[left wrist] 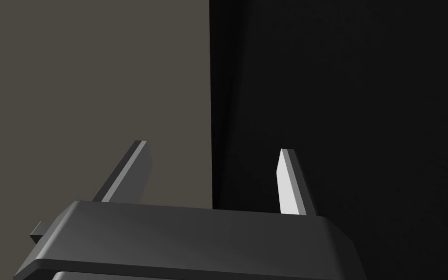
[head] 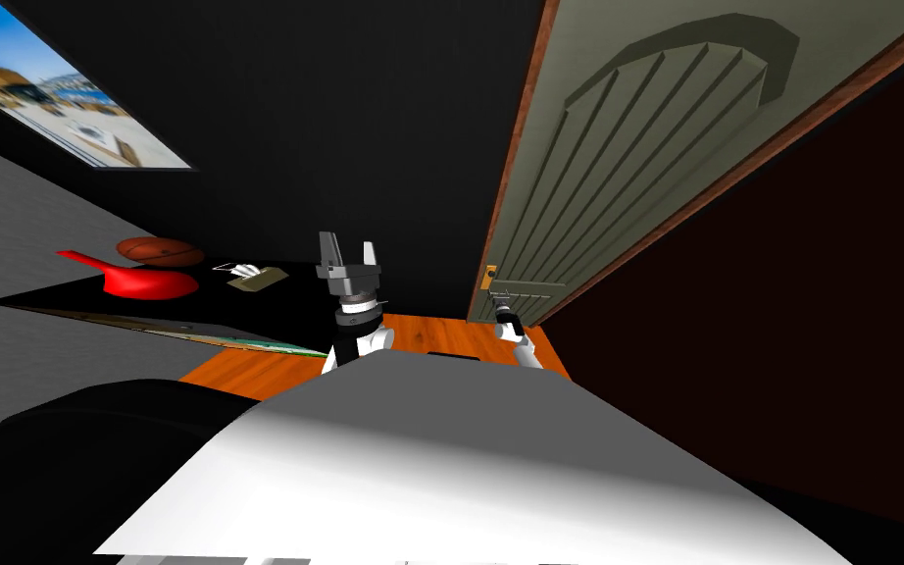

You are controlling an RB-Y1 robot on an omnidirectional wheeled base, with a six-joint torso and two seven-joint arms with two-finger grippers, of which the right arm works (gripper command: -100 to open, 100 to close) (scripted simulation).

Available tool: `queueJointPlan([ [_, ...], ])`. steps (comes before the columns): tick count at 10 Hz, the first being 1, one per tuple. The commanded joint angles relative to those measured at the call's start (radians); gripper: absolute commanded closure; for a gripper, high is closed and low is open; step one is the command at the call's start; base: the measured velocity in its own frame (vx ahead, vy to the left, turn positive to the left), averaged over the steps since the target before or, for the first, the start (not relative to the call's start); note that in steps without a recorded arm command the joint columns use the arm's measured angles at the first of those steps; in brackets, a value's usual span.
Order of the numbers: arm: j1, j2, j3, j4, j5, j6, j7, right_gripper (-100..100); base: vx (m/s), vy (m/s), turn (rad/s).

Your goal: Pull the door open

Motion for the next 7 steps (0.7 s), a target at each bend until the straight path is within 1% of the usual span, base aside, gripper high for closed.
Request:
queueJointPlan([
  [1,-0.018,-0.004,0.005,0.027,-0.017,0.004,-0.034,-100,0.092,-0.032,0.040],
  [4,-0.046,-0.012,0.015,0.074,-0.045,0.009,-0.085,-100,0.082,-0.046,0.036],
  [5,-0.038,-0.012,0.013,0.061,-0.040,0.009,-0.074,-100,0.033,-0.020,0.009],
  [6,-0.037,-0.044,0.001,0.078,-0.052,-0.001,-0.101,-100,0.083,0.048,0.192],
  [7,-0.035,-0.056,-0.003,0.084,-0.055,-0.004,-0.109,-100,0.156,0.062,0.140],
])
